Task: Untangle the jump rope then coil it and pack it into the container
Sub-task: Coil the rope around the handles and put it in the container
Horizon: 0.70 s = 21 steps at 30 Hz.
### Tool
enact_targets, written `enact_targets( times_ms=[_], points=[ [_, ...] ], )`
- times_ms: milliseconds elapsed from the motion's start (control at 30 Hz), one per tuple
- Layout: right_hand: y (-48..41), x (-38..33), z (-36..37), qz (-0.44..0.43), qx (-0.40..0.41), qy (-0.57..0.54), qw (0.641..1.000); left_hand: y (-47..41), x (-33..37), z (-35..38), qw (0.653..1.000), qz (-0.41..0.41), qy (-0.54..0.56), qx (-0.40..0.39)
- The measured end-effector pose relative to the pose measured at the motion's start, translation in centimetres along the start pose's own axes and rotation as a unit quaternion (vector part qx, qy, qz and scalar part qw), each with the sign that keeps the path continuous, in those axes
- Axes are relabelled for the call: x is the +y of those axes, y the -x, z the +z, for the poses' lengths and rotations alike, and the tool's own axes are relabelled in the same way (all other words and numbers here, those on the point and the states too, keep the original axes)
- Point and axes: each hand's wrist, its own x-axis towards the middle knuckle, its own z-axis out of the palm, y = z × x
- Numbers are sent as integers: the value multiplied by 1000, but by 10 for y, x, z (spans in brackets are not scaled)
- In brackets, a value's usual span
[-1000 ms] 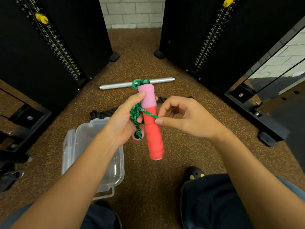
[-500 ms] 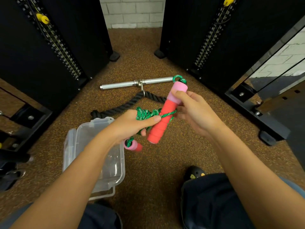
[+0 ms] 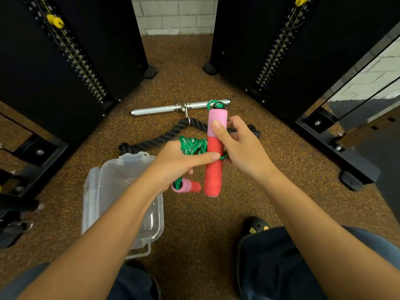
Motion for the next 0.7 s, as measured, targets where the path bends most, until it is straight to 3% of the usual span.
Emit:
enact_targets(
  times_ms=[200, 400, 500, 700],
  points=[
    [1, 1, -1, -17, 9, 41, 999, 1, 3, -3, 999, 8, -27, -38],
    [-1, 2, 1, -10, 34, -8, 999, 2, 4, -6, 996, 1, -71, -46],
    [-3, 1, -2, 21, 28, -44, 998, 3, 2, -1, 994, -49, -82, -45],
    [-2, -8, -4, -5, 26, 18, 999, 6, -1, 9, 995, -52, -58, -65]
  ],
)
